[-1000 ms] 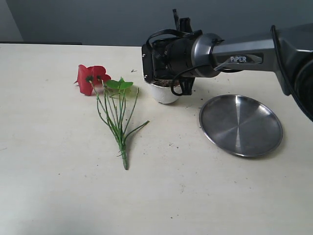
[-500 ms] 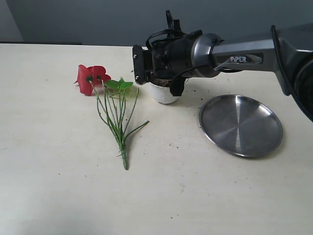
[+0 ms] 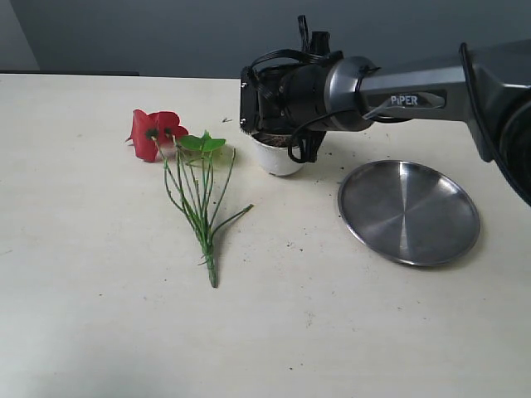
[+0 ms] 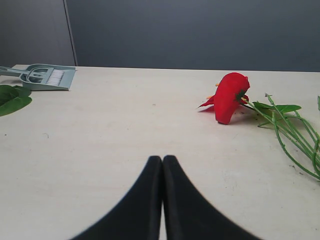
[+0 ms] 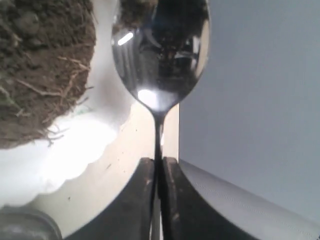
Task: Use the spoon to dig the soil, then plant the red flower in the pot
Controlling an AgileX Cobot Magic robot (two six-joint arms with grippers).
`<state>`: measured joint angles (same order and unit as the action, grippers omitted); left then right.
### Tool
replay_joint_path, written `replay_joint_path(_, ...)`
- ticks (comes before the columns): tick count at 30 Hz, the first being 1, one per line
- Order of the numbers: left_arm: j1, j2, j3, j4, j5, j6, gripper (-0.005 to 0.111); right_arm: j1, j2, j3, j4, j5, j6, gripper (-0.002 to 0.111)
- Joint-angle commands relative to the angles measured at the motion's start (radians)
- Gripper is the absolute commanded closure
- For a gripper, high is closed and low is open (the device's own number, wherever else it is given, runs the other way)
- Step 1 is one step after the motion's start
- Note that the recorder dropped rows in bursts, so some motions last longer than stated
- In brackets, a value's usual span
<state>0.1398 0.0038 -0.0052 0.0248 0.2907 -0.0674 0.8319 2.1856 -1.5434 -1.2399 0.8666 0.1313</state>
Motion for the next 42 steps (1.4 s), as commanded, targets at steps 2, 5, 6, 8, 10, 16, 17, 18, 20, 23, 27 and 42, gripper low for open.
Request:
replay_joint_path(2, -0.002, -0.004, 0.005, 0.003, -0.006, -0.001, 0.106, -0.005, -0.013, 0.005, 0.014, 0.107, 0.010, 0.109)
replay_joint_path(5, -0.002, -0.004, 0.005, 0.003, -0.006, -0.001, 0.106, -0.005, -0.013, 0.005, 0.016, 0.132, 0.010, 0.109)
replay_joint_path(6, -0.002, -0.004, 0.005, 0.003, -0.006, -0.001, 0.106, -0.005, -0.013, 0.005, 0.016, 0.137, 0.010, 0.109)
replay_joint_path(8, -0.002, -0.004, 0.005, 0.003, -0.006, -0.001, 0.106, -0.005, -0.013, 0.005, 0.027, 0.137, -0.002, 0.109)
replay_joint_path(10, -0.002, -0.004, 0.005, 0.003, -0.006, -0.001, 0.106, -0.005, -0.013, 0.005, 0.050, 0.123, -0.008, 0.109)
replay_joint_path(16, -0.002, -0.004, 0.005, 0.003, -0.006, -0.001, 0.106, -0.003, -0.013, 0.005, 0.142, 0.091, -0.005, 0.109)
replay_joint_path(17, -0.002, -0.004, 0.005, 0.003, -0.006, -0.001, 0.106, -0.003, -0.013, 0.005, 0.139, 0.088, 0.001, 0.109)
replay_joint_path(18, -0.002, -0.004, 0.005, 0.003, -0.006, -0.001, 0.106, -0.003, -0.015, 0.003, 0.141, 0.083, 0.005, 0.109)
replay_joint_path(20, -0.002, -0.004, 0.005, 0.003, -0.006, -0.001, 0.106, -0.001, -0.022, 0.003, 0.145, 0.068, 0.015, 0.109)
replay_joint_path(23, -0.002, -0.004, 0.005, 0.003, -0.006, -0.001, 0.106, 0.005, -0.032, 0.003, 0.140, 0.063, 0.018, 0.109)
replay_joint_path(27, -0.002, -0.004, 0.005, 0.003, -0.006, -0.001, 0.106, 0.006, -0.041, 0.003, 0.123, 0.073, 0.038, 0.109)
replay_joint_path(42, -0.002, -0.004, 0.005, 0.003, -0.006, -0.001, 0.106, 0.006, -0.047, 0.003, 0.257, 0.065, -0.049, 0.109)
